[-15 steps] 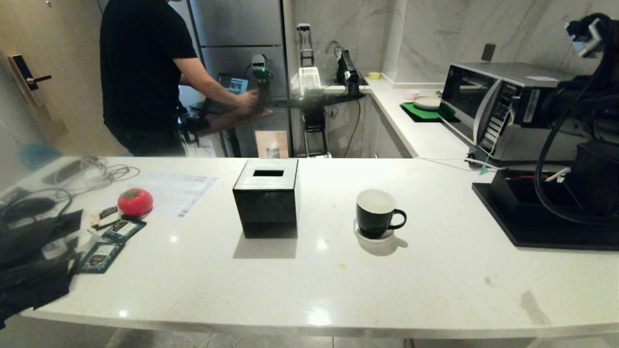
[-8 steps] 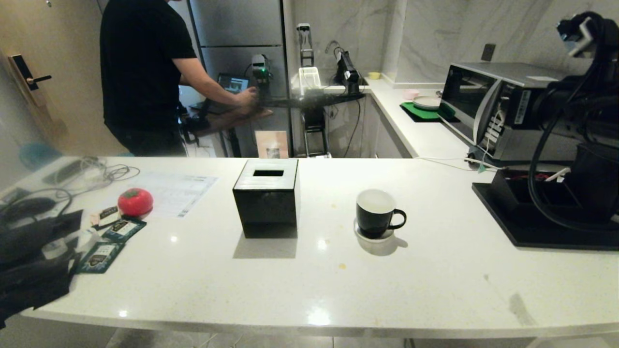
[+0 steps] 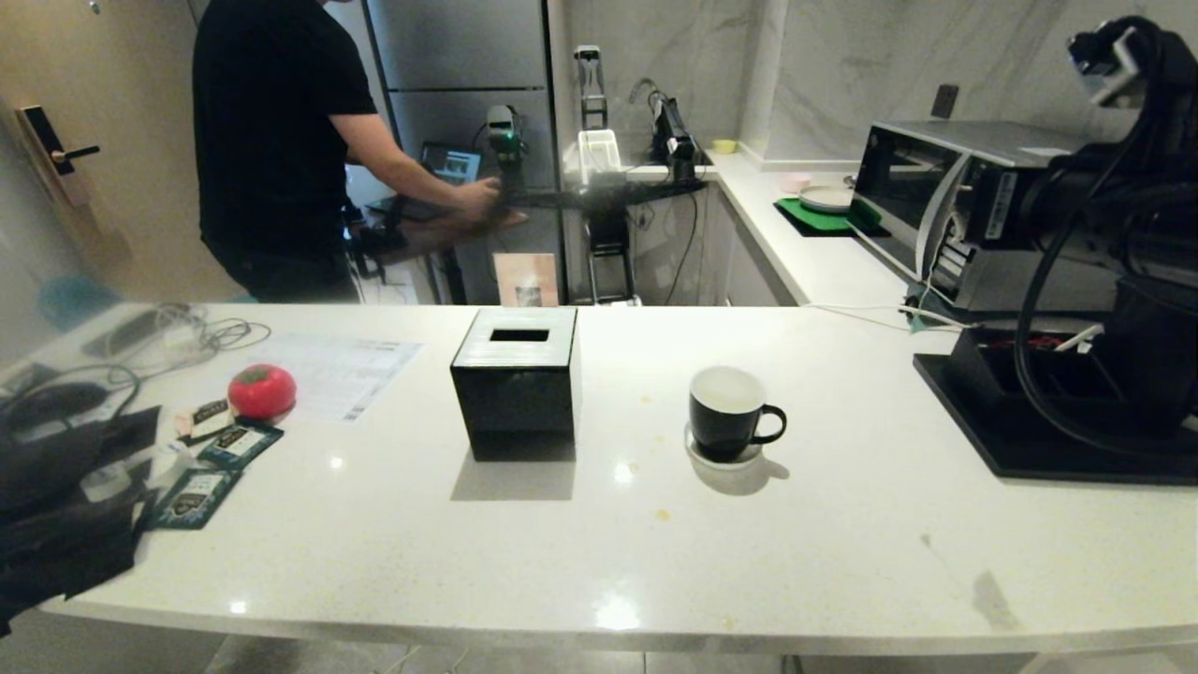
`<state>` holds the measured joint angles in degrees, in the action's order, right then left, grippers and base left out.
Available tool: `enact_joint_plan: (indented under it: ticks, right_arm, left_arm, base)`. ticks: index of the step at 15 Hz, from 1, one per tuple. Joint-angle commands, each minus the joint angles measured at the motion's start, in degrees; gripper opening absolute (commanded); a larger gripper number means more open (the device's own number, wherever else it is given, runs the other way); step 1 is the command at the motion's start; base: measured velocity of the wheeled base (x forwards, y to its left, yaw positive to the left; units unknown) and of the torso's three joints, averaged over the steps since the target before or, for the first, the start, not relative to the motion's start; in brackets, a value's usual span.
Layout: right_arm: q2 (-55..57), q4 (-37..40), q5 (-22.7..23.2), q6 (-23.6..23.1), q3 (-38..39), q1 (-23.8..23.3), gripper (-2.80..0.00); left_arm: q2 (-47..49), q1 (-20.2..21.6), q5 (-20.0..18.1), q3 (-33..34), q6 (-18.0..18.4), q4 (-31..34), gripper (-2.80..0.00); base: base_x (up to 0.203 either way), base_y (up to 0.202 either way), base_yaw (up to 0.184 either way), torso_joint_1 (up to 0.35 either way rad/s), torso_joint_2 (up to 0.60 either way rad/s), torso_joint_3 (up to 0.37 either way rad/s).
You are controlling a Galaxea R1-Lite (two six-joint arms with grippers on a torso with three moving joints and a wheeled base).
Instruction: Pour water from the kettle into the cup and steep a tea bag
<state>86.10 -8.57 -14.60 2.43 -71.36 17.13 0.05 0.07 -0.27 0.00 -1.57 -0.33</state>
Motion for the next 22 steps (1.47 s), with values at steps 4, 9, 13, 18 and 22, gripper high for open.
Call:
enact_joint_plan:
  ticks: [4,9,13,18,22]
  right_arm:
    - [-0.1,0.0,-0.1,0.0,-0.2,2.1,-2.80]
    - [-0.1,0.0,0.1,-1.1,-0.3,3.3,-2.80]
    - [-0.1,-0.1,0.7,-2.0,-0.6,6.0,-2.80]
    - [0.9,-0.2,0.7,-2.7,-3.0,8.4,-2.80]
    - [2.7,-0.1,0.7,-2.8,-5.5,9.9,-2.80]
  left_arm:
    - [0.0,0.0,0.0,0.0,0.1,0.1,-2.80]
    - [0.0,0.0,0.0,0.0,0.1,0.1,-2.80]
    - [0.0,0.0,-0.1,0.0,1.7,0.1,-2.80]
    - [0.0,0.0,-0.2,0.0,2.1,0.0,-2.80]
    - [0.0,0.0,-0.2,0.0,2.0,0.0,-2.80]
  base:
    - [0.000,0.000,0.000,0.000,0.00,0.000]
    - [0.000,0.000,0.000,0.000,0.00,0.000]
    - [0.000,0.000,0.000,0.000,0.00,0.000]
    - [0.000,0.000,0.000,0.000,0.00,0.000]
    - [0.000,0.000,0.000,0.000,0.00,0.000]
